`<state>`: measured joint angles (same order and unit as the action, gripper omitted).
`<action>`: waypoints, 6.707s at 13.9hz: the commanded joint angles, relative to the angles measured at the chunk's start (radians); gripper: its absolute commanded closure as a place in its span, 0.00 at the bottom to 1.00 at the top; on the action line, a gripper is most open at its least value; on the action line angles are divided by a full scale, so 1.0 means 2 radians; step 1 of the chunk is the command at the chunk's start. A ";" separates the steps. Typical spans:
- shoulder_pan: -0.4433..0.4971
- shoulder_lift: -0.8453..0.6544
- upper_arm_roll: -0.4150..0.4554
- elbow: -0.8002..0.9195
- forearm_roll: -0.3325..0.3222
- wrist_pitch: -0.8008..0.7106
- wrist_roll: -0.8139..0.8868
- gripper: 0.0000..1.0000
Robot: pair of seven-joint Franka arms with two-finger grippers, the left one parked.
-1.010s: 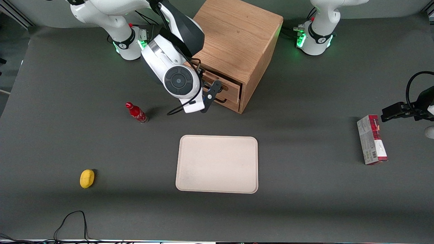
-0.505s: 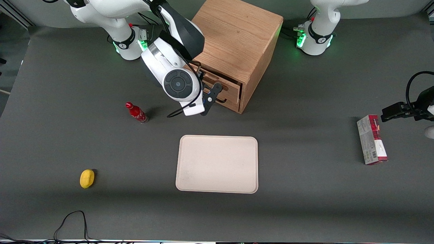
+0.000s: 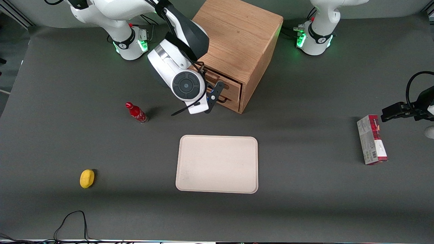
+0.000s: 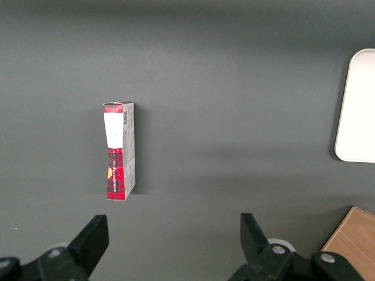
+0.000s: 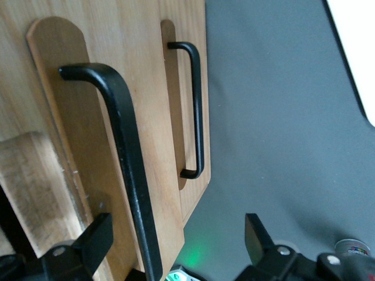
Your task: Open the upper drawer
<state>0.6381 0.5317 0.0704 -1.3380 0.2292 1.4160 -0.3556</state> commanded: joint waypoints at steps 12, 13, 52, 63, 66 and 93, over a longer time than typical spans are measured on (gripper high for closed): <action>0.012 0.024 -0.002 0.000 -0.025 0.041 -0.012 0.00; 0.012 0.024 -0.002 -0.001 -0.032 0.041 -0.012 0.00; -0.084 0.056 -0.008 0.078 -0.064 0.091 -0.075 0.00; -0.117 0.057 -0.008 0.082 -0.064 0.107 -0.090 0.00; -0.121 0.059 -0.008 0.081 -0.064 0.117 -0.090 0.00; -0.158 0.069 -0.008 0.108 -0.066 0.159 -0.106 0.00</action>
<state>0.3478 0.6559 0.0532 -1.1760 0.1134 1.7327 -0.5428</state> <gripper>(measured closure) 0.000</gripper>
